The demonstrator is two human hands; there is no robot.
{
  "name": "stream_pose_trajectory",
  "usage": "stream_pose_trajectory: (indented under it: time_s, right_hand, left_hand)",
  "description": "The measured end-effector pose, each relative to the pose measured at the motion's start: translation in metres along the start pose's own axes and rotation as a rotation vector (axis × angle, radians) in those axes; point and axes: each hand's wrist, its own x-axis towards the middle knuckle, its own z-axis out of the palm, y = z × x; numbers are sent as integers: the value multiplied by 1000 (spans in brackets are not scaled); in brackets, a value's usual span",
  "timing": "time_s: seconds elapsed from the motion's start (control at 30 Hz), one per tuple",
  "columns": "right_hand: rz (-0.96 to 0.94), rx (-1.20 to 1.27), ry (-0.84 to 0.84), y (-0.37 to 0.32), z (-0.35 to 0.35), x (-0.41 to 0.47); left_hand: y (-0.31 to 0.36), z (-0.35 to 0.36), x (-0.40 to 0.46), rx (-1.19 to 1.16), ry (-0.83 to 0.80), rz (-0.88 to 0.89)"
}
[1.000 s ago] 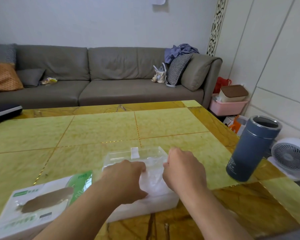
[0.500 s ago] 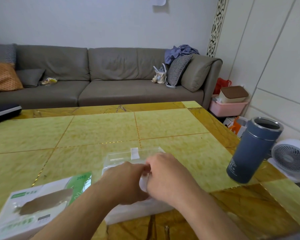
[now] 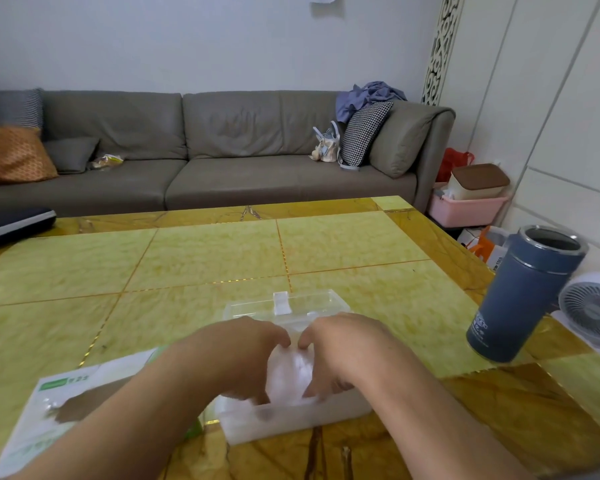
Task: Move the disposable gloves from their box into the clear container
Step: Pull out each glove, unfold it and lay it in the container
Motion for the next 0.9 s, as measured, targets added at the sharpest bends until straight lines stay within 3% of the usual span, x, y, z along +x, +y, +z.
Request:
stream_pose_trajectory:
  time_s: [0.13,0.33,0.5,0.67,0.9]
  right_hand:
    - [11,-71,-42,-5,1,8]
    - [4,-119,-54,-8,3,12]
    - [-5,-147,-98,-13,1,12]
    - [0,-138,-42,-10,8,9]
    - [46,-18,-100,-6,7,0]
  left_hand:
    - [6,15,3,95,122,28]
    - [-1,11,-10,-11,114,41]
    - [18,14,-24,-52,358,38]
    - [23,22,-17,-53,216,-123]
    - [30,13,-4,-68,-41,-193]
